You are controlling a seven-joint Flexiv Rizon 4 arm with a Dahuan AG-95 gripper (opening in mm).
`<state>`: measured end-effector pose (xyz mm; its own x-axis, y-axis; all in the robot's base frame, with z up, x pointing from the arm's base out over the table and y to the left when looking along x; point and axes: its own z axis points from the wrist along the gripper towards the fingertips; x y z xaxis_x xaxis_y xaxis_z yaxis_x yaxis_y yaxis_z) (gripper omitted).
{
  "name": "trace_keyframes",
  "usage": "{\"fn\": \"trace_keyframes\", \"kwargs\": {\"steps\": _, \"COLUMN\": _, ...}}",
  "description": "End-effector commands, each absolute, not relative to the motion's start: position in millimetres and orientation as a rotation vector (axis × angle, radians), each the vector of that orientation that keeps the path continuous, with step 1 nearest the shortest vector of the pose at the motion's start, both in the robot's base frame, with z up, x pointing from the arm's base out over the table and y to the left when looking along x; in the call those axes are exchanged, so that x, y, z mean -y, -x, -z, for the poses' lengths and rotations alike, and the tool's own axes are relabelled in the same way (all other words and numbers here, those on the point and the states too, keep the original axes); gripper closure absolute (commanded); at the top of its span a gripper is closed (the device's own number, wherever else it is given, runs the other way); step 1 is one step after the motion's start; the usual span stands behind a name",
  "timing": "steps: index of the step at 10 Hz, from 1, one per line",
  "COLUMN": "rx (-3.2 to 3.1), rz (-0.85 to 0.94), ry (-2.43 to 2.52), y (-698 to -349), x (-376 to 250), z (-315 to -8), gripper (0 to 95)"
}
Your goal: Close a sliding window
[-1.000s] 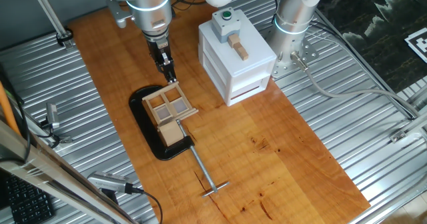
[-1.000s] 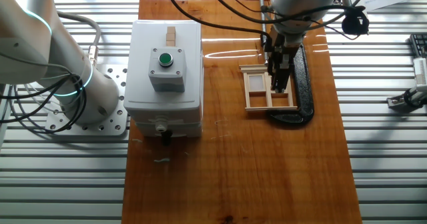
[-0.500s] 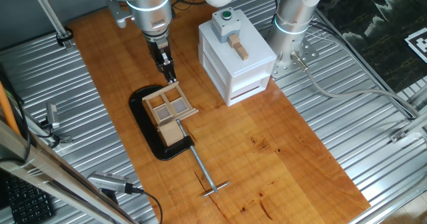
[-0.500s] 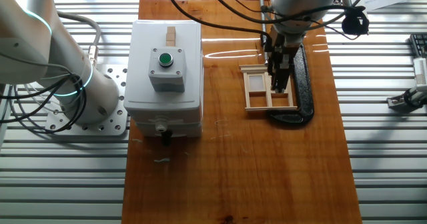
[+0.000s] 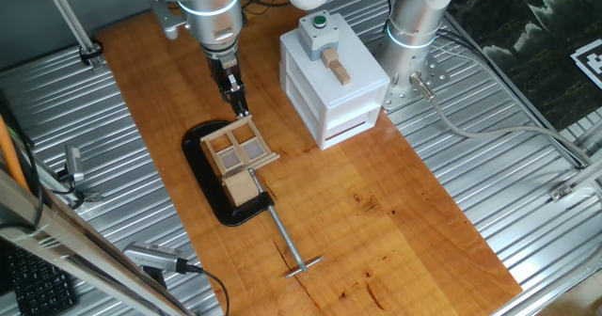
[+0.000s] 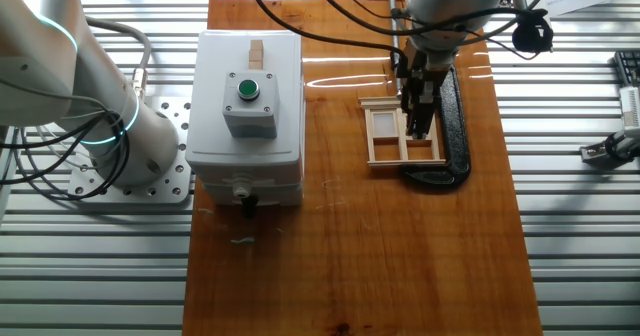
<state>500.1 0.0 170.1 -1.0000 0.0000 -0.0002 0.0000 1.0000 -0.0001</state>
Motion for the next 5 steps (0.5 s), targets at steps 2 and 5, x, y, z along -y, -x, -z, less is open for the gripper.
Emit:
{"fn": "trace_keyframes", "kwargs": {"steps": 2, "rx": -3.099, "rz": 0.043, "ry": 0.144, "y": -500.0, "x": 0.0, "z": -170.0, "gripper": 95.0}}
{"fn": "trace_keyframes", "kwargs": {"steps": 5, "rx": -3.100, "rz": 0.046, "ry": 0.145, "y": -500.0, "x": -0.1, "z": -170.1, "gripper": 95.0}}
